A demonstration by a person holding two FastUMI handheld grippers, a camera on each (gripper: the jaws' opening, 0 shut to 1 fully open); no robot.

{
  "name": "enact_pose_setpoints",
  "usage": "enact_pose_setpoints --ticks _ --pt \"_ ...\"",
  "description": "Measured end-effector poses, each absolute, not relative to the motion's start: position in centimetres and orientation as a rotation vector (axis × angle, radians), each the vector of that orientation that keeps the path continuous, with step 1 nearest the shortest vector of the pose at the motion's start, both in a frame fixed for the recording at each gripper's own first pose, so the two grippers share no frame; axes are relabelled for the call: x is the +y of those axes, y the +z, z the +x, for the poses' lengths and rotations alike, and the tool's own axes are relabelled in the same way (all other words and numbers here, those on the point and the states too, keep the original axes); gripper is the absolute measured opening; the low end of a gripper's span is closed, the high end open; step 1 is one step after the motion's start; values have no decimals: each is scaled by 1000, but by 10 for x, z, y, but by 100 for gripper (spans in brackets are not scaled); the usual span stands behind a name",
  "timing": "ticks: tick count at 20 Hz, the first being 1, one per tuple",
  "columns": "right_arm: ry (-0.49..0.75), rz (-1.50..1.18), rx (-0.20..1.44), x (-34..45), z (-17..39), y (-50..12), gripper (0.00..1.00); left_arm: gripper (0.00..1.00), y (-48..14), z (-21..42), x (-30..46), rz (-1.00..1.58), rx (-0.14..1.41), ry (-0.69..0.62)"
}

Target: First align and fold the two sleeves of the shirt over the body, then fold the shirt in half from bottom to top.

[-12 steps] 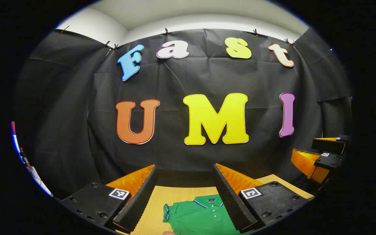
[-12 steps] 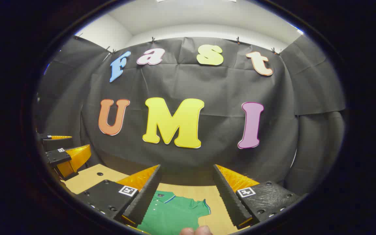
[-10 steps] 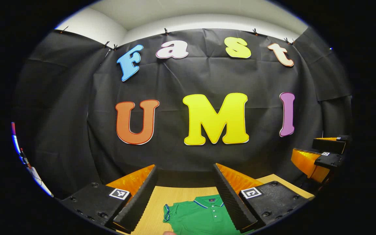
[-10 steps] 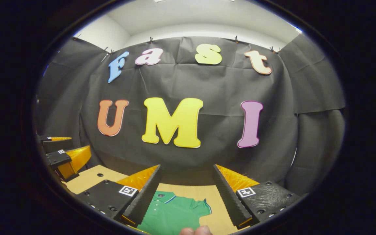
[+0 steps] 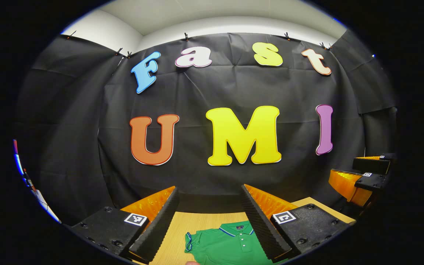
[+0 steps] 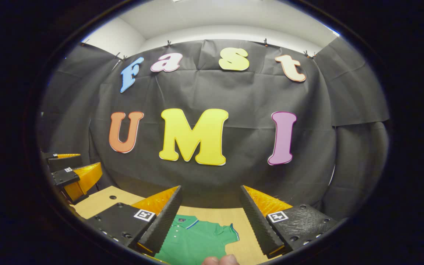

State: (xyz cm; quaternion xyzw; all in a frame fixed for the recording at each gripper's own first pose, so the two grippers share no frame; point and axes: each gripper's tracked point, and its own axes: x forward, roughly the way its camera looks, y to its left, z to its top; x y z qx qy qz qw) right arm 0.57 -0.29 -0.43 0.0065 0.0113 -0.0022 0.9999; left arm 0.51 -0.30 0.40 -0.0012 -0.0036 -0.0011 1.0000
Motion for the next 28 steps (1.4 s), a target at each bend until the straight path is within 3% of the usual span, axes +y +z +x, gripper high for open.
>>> enact_pose_setpoints --ticks 16,28 --pt "13 15 140 -32 24 -51 95 100 -10 13 -9 -25 27 0" --pt "40 -4 425 -94 91 -193 95 100 -10 29 -21 14 24 18"
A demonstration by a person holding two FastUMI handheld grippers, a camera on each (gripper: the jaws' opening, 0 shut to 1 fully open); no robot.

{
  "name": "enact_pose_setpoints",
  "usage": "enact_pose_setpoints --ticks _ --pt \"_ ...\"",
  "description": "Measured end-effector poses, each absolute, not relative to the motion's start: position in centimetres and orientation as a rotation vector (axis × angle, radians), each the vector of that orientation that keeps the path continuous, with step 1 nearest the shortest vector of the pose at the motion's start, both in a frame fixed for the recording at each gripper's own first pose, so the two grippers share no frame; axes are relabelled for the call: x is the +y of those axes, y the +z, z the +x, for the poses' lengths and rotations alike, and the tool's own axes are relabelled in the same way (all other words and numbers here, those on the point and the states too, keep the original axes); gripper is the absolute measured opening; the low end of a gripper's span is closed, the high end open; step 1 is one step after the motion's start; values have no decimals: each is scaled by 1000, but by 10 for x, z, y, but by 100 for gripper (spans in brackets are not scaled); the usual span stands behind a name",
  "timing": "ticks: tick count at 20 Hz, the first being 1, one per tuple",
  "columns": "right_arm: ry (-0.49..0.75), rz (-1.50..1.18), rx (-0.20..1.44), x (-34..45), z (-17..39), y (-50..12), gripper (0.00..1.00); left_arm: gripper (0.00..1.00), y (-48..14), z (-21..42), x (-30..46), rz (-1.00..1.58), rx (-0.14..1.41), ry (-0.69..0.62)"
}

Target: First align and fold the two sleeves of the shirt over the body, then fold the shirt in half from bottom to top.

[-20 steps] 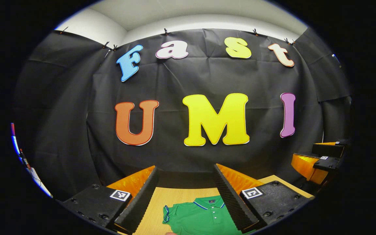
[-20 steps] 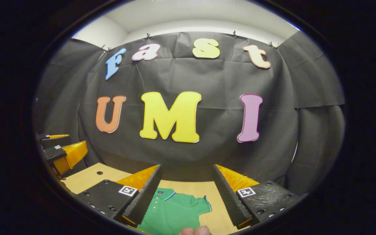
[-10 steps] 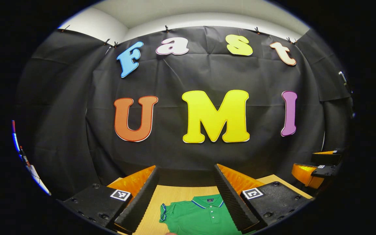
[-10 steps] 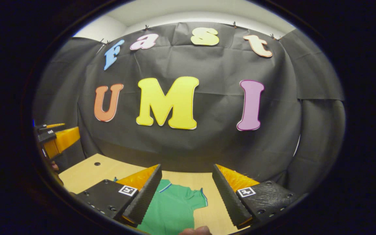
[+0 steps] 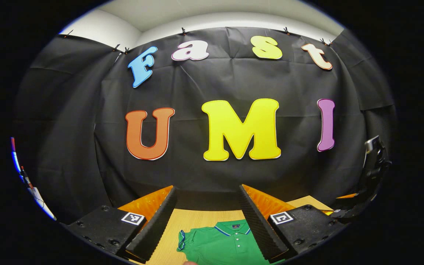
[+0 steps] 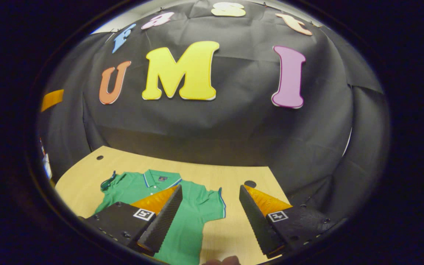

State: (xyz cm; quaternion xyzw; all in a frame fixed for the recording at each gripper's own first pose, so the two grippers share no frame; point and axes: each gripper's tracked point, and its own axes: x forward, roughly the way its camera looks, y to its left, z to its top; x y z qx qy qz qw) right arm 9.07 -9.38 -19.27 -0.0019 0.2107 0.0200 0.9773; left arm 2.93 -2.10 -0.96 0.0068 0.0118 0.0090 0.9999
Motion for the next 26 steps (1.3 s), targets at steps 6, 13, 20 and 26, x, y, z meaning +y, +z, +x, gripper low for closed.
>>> enact_pose_setpoints --ticks 6,13,20,26 --pt "23 12 525 -118 149 -266 95 100 -21 39 -28 15 59 40" --pt "42 8 655 -131 195 -350 95 100 -30 49 -27 39 85 58" --pt "46 46 786 -128 211 -405 93 100 -40 52 -13 61 110 103" --pt "57 91 837 -124 214 -420 60 100 -46 53 -9 64 132 117"
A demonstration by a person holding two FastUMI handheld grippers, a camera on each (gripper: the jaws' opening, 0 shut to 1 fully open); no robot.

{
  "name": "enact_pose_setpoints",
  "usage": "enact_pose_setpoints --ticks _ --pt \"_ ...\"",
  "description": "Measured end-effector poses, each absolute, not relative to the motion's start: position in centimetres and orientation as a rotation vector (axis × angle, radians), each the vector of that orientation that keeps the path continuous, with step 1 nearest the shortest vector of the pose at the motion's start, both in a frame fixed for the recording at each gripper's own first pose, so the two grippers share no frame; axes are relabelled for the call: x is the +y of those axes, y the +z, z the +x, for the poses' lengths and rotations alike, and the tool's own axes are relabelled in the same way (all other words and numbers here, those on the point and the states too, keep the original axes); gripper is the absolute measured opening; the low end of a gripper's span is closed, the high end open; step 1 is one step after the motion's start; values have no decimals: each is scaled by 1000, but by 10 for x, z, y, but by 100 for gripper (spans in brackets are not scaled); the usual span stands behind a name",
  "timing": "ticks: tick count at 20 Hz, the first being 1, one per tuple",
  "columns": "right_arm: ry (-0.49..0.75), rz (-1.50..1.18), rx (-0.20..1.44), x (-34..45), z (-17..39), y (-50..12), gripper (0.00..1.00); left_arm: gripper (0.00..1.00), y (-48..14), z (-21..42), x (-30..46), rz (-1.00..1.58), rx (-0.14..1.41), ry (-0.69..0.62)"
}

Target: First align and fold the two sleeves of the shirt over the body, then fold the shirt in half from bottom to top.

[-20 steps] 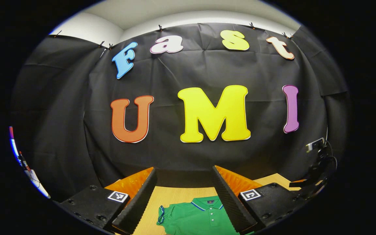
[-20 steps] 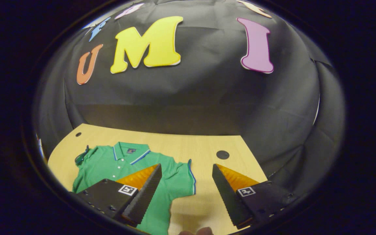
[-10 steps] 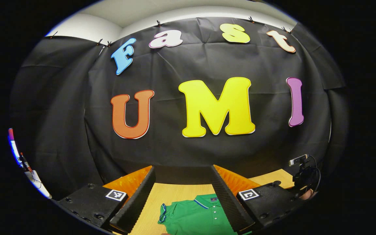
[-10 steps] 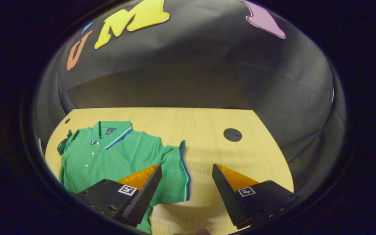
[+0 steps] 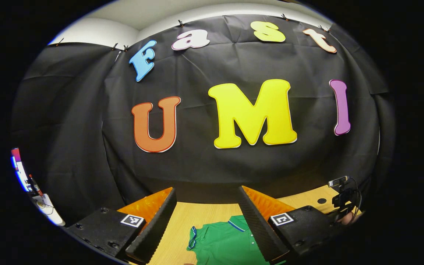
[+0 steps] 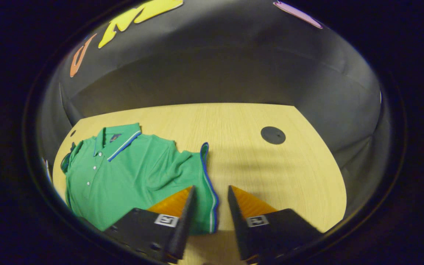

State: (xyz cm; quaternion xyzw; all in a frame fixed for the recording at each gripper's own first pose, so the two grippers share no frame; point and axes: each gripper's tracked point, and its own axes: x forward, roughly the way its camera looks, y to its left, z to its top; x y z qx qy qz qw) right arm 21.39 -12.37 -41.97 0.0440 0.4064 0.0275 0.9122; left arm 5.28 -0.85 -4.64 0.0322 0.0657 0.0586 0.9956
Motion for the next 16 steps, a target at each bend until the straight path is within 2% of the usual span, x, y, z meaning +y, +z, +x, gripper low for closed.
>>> enact_pose_setpoints --ticks 2,3,4,5,6,16 --pt "58 92 844 -124 212 -416 41 100 -48 54 -12 64 135 110" --pt "70 98 847 -121 213 -421 36 100 -48 54 -14 65 135 107" --pt "75 101 854 -119 208 -417 4 100 -48 53 -16 64 136 102" --pt "77 111 857 -117 207 -413 10 100 -48 53 -16 65 134 100" --pt "74 121 856 -117 210 -418 0 100 -47 54 -16 67 133 98" --pt "57 231 806 -102 205 -358 0 100 -51 45 -1 33 143 125"
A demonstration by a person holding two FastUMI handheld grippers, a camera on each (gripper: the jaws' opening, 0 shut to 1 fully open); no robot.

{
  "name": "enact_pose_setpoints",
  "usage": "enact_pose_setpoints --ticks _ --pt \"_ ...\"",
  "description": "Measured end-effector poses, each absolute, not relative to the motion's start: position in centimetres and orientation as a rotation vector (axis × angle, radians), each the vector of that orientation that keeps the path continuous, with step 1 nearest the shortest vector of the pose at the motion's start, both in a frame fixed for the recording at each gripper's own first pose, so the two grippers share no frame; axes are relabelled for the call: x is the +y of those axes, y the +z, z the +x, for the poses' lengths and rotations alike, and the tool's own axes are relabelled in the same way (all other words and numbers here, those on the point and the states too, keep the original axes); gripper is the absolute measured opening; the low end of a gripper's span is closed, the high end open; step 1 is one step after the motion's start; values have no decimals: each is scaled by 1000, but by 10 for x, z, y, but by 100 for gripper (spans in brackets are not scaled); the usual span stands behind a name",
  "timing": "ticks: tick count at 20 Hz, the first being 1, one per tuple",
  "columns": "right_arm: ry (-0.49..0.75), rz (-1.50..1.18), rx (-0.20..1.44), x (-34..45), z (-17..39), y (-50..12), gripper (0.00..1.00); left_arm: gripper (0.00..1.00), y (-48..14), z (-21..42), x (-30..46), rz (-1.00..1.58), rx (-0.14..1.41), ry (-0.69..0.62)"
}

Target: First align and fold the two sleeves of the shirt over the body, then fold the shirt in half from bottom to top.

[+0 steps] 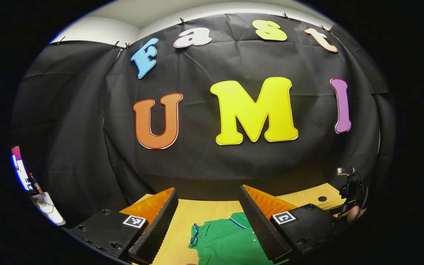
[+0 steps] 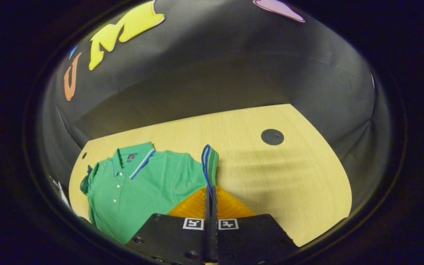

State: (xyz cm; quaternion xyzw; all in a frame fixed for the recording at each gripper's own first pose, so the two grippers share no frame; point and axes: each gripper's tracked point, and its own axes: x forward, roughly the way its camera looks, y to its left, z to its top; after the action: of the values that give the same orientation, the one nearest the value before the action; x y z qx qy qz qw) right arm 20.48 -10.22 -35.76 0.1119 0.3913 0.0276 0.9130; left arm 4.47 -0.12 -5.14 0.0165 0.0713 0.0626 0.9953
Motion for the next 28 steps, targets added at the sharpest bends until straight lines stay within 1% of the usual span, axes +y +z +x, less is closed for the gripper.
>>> enact_pose_setpoints --ticks 4,5,6,14,16,18,19,20,23,24,26,28 --pt "103 238 762 -57 209 -318 0 100 -49 38 4 15 134 135" --pt "119 230 761 -45 209 -313 2 100 -49 37 7 13 132 141" --pt "135 217 766 -32 209 -311 0 100 -47 34 13 12 131 150" --pt "194 218 871 50 203 -333 0 100 -53 9 63 16 153 251" --pt "224 239 879 65 199 -333 3 100 -56 7 75 24 161 268" --pt "235 237 867 70 197 -328 28 100 -59 8 78 22 165 267" --pt "235 228 860 68 194 -325 33 100 -60 11 78 19 169 260" --pt "231 217 851 66 192 -321 42 100 -62 13 77 17 172 251" --pt "206 183 803 52 185 -302 82 100 -73 21 68 6 183 209" --pt "206 173 783 48 183 -295 83 100 -78 25 64 0 189 189" --pt "197 140 755 36 176 -283 95 100 -97 33 58 -16 221 150" --pt "192 137 734 28 163 -263 96 100 -119 42 54 -23 267 113"
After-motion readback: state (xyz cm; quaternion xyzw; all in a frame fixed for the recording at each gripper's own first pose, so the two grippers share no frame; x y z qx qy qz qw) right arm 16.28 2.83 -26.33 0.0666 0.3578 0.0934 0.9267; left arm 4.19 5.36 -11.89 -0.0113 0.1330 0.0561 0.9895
